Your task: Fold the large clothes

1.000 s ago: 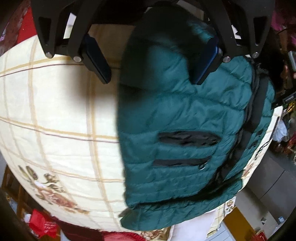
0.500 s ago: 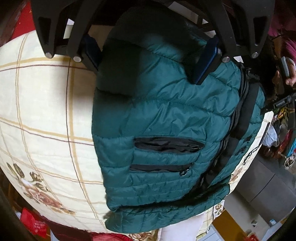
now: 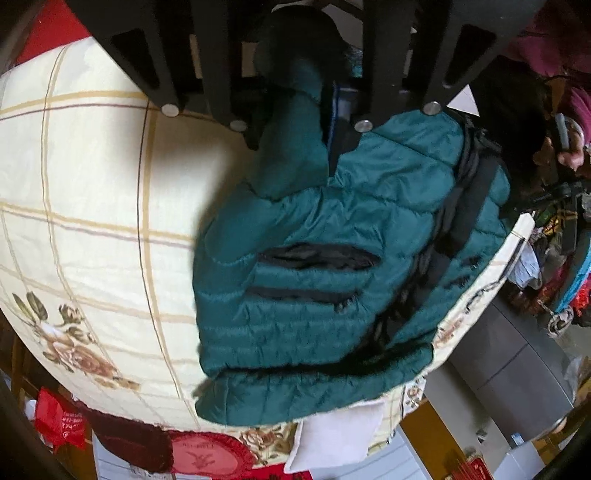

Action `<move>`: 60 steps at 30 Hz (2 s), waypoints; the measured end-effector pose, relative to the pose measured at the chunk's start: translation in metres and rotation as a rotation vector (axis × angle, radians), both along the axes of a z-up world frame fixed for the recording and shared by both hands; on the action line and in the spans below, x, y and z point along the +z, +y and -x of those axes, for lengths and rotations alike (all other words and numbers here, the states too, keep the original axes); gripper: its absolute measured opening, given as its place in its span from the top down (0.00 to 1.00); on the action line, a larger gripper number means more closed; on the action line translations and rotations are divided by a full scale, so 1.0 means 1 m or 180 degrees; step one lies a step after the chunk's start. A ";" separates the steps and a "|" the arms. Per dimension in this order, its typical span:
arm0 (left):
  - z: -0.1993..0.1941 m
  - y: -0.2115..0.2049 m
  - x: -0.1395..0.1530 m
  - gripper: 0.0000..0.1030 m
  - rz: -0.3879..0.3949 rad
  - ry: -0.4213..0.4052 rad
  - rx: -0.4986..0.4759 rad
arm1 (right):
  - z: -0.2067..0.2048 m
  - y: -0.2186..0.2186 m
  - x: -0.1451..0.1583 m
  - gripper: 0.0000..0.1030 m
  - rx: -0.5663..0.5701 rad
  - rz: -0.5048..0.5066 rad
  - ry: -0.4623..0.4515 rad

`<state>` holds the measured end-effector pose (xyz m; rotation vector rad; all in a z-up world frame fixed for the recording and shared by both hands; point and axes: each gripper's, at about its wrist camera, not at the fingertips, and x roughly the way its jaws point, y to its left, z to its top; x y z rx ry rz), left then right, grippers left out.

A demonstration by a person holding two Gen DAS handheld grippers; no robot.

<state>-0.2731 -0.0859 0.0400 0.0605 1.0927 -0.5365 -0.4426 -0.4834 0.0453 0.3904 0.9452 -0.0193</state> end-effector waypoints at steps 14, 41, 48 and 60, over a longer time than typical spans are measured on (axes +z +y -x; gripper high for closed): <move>-0.062 -0.007 0.099 1.00 0.0735 -0.0436 0.0149 | -0.061 -0.049 0.088 0.81 -0.0257 -0.0158 -0.0758; -0.307 -0.147 0.045 1.00 0.0386 -0.0450 0.0717 | -0.313 -0.173 0.020 0.81 -0.1308 -0.0233 -0.0298; -0.296 -0.127 0.080 0.81 0.0739 -0.0539 0.0648 | -0.327 -0.172 0.008 0.81 -0.1387 -0.0166 -0.0168; -0.255 -0.180 0.079 0.53 0.0307 -0.0774 0.0287 | -0.294 -0.165 0.059 0.31 -0.1423 -0.0482 -0.0666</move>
